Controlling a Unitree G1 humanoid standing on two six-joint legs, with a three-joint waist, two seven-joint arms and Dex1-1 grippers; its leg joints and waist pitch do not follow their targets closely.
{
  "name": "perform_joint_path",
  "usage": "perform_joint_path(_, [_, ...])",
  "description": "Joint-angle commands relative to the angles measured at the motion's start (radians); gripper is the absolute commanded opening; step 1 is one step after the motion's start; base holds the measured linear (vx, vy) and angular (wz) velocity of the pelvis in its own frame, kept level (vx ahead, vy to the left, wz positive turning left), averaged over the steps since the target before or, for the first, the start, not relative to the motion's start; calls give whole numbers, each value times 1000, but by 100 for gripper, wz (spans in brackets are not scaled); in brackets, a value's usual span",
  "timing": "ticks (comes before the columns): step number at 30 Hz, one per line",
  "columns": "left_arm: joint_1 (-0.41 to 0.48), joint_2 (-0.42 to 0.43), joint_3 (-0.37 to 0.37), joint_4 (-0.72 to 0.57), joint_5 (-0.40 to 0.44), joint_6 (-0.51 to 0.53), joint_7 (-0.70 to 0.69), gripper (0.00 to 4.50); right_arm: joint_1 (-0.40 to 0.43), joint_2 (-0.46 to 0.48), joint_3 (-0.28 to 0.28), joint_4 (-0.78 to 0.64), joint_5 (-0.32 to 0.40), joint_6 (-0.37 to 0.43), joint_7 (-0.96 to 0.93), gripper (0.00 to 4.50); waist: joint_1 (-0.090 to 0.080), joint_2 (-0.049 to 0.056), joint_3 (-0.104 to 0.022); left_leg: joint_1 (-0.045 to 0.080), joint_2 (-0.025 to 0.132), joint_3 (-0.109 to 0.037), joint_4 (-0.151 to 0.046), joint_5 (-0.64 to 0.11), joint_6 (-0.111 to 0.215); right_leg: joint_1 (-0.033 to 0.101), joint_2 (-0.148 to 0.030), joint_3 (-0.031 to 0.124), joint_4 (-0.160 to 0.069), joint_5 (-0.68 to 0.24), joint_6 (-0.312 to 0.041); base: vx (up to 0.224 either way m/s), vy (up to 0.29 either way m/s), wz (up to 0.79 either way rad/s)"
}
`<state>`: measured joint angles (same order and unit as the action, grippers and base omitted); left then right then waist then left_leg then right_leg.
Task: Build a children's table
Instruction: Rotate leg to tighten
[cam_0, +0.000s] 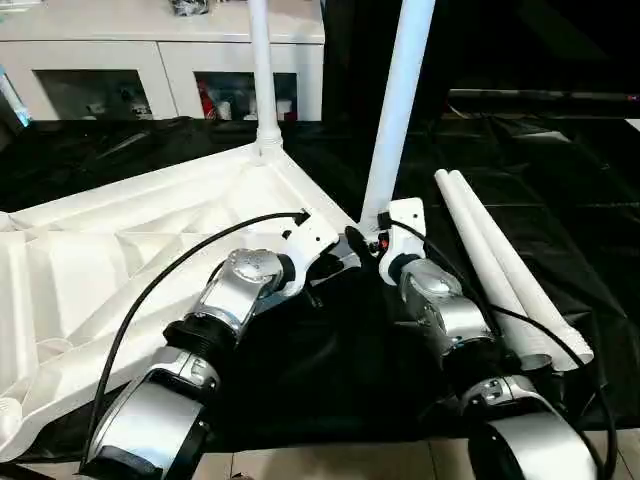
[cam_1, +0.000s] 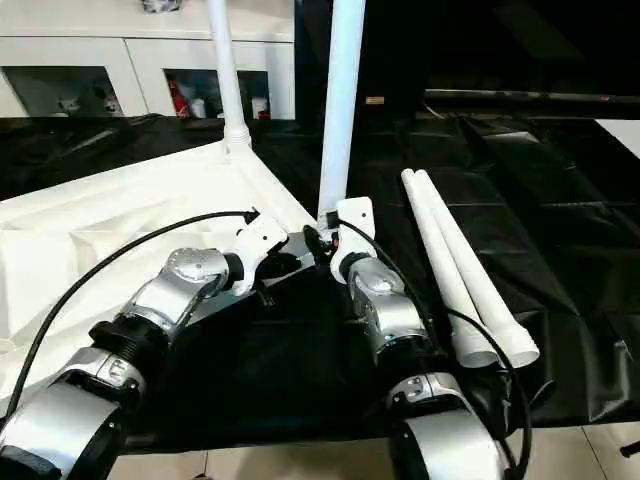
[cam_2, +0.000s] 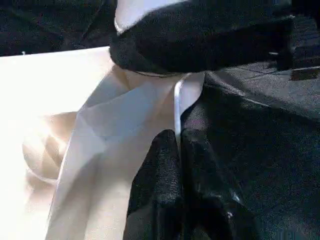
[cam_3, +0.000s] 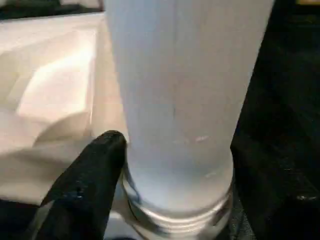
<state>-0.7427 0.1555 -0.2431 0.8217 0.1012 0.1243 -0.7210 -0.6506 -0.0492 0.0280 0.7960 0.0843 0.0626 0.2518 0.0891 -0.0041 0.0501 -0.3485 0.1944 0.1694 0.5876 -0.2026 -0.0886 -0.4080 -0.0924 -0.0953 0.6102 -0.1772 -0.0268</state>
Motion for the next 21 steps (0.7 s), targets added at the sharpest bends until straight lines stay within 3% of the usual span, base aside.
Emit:
perform_joint_path(1, [27, 24, 14, 2, -17, -35, -31, 0, 17, -27, 4, -30, -6, -5, 37, 381, 2, -8, -64, -9, 27, -2, -68, -110, 56, 65, -61, 55, -71, -179, -176, 0, 0, 0])
perform_joint_path(7, [71, 95, 28, -61, -81, -59, -215, 0, 88, -136, 60, -187, 16, 40, 284, 395, 3, -8, -63, -9, 31, -2, -67, -110, 83, 64, -62, 55, -71, -179, -182, 0, 0, 0])
perform_joint_path(12, [121, 170, 2, -162, -135, -47, -423, 0, 132, -193, 124, -268, 18, 72, 440, 395, 1, -3, -61, -6, 37, -2, -72, -136, 69, 60, -62, 57, -71, -199, -195, 0, 0, 0])
perform_joint_path(19, [130, 196, 9, -170, -131, -48, -433, 0, 156, -207, 145, -319, 24, 111, 498, 395, 3, -7, -62, -7, 35, -2, -71, -124, 57, 63, -63, 58, -68, -189, -194, 0, 0, 0])
perform_joint_path(21, [132, 201, 14, -177, -135, -41, -438, 0, 159, -207, 149, -325, 28, 119, 506, 359, 2, -9, -62, -7, 33, -2, -70, -115, 58, 62, -62, 58, -68, -188, -192, 0, 0, 0])
